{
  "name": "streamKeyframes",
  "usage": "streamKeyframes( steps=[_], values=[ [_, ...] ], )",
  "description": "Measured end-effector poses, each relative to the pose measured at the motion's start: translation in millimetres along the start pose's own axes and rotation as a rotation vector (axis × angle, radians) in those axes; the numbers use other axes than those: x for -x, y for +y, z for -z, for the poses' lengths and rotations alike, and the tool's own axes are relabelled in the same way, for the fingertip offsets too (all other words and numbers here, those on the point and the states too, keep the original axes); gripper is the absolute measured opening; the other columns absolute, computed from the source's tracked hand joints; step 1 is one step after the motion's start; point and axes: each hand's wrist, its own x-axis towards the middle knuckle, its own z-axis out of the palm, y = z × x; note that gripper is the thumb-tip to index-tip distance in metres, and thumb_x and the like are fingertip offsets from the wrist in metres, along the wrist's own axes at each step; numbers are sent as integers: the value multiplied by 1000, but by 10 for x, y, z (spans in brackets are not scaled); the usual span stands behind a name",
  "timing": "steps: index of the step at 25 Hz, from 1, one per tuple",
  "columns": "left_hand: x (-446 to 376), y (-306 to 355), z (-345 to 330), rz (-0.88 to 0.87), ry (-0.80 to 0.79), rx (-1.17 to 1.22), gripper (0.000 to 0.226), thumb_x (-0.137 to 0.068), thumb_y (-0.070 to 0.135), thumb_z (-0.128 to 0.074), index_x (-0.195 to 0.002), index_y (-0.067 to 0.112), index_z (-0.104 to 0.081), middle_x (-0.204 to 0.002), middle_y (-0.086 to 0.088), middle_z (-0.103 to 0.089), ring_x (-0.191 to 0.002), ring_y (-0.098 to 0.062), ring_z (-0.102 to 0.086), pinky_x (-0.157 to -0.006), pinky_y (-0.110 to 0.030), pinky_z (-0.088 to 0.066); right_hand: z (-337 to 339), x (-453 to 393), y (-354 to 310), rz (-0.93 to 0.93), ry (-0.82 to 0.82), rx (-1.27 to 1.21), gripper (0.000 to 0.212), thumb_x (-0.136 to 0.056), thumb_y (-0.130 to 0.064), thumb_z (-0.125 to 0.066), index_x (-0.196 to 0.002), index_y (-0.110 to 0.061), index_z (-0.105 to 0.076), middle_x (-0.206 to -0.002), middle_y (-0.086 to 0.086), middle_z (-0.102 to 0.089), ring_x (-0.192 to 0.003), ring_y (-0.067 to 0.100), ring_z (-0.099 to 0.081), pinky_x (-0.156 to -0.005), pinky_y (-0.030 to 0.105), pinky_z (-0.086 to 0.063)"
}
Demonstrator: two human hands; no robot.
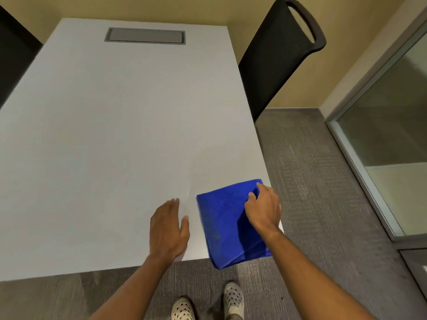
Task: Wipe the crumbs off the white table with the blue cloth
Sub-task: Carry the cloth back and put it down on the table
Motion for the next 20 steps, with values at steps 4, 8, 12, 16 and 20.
streamKeyframes(
  steps=[4, 8, 12, 16, 20],
  values=[
    [-274, 307, 23, -13, -58, 85, 50, -98, 34, -45, -141, 8, -50, -140, -10, -55, -127, -27, -50, -106, -36, -36, 211, -470, 44, 352, -184, 237, 22, -94, -4, -51, -106, -7, -69, -107, 9, -67, -100, 28, -63, -76, 36, -50],
    [-466, 473, 59, 3, -103, 67, 34, -99, 25, -47, -120, 8, -67, -117, -9, -67, -108, -25, -60, -94, -40, -47, 192, -749, 20, 527, -250, 502, 17, -90, -5, -55, -94, -12, -69, -96, 5, -65, -84, 22, -61, -67, 32, -49],
    [-552, 608, 44, 26, -55, 5, 29, -95, 21, -49, -93, 1, -71, -91, -11, -70, -87, -27, -62, -77, -43, -52, 187, -915, 12, 604, -283, 531, 27, -89, -6, -61, -111, -18, -69, -103, 3, -67, -92, 22, -62, -75, 33, -48],
    [-614, 661, 23, 24, -65, -19, 24, -96, 23, -53, -101, 10, -73, -99, -5, -68, -92, -22, -60, -82, -40, -51, 200, -979, -15, 653, -319, 576, 21, -92, -16, -64, -112, -18, -69, -107, 5, -65, -96, 22, -62, -85, 39, -53],
    [-622, 671, 15, 29, -103, -62, 22, -96, 22, -54, -109, 15, -71, -104, -4, -65, -94, -20, -59, -83, -36, -51, 202, -932, 3, 664, -363, 590, 19, -94, -23, -64, -110, -15, -70, -110, 7, -62, -99, 23, -59, -89, 40, -53]
  ],
)
